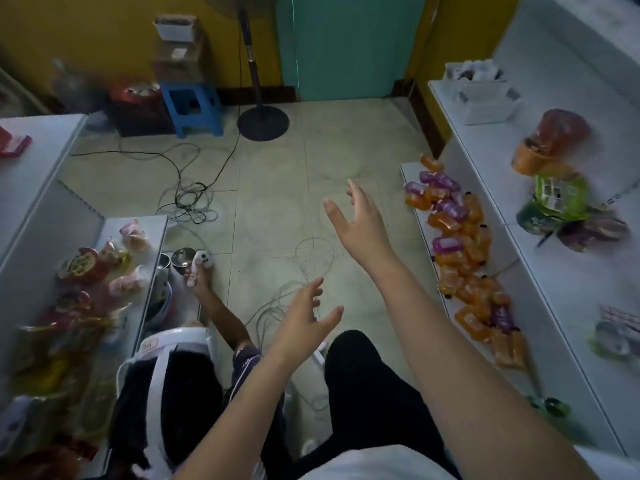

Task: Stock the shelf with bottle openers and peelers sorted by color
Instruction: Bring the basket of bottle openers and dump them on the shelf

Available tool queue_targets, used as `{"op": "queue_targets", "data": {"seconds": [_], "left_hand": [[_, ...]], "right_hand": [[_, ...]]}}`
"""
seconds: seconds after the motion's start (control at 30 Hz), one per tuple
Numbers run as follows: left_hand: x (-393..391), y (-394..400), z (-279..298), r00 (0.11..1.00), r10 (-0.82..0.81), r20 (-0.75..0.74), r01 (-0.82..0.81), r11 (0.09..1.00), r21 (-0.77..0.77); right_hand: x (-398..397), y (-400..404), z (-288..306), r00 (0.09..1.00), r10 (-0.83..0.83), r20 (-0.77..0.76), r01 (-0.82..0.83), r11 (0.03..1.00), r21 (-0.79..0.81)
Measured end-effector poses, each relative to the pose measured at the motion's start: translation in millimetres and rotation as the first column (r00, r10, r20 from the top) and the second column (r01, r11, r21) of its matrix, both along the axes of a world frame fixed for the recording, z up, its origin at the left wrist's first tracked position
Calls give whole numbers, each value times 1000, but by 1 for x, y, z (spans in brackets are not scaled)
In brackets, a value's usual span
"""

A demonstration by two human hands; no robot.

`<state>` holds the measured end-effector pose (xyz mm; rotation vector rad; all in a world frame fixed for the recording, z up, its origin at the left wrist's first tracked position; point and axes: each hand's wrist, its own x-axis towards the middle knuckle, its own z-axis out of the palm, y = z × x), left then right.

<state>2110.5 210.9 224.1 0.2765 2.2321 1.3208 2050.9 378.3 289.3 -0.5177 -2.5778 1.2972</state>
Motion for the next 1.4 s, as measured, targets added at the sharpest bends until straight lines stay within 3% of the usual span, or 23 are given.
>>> {"op": "queue_targets", "data": {"seconds": [0.3, 0.63, 1.0, 1.27, 1.4], "left_hand": [[-225, 106, -25, 995, 86, -43, -89, 993, -74], [-452, 191, 27, 971, 190, -148, -204, 975, -86], [-677, 157, 18, 922, 330, -201, -351, 933, -78], [-871, 65, 21, 862, 450, -234, -468, 883, -24], [-949, 24, 34, 857, 442, -264, -466, 884, -30]], "right_hand": [[-245, 110, -30, 992, 125, -11, -125, 992, -15], [-484, 174, 25, 946, 323, -20, -322, 946, 35], [-714, 129, 20, 880, 472, -43, -470, 881, 61], [-919, 25, 34, 812, 583, 32, -583, 808, 81], [-1002, -2, 48, 816, 578, -23, -570, 811, 131]]}}
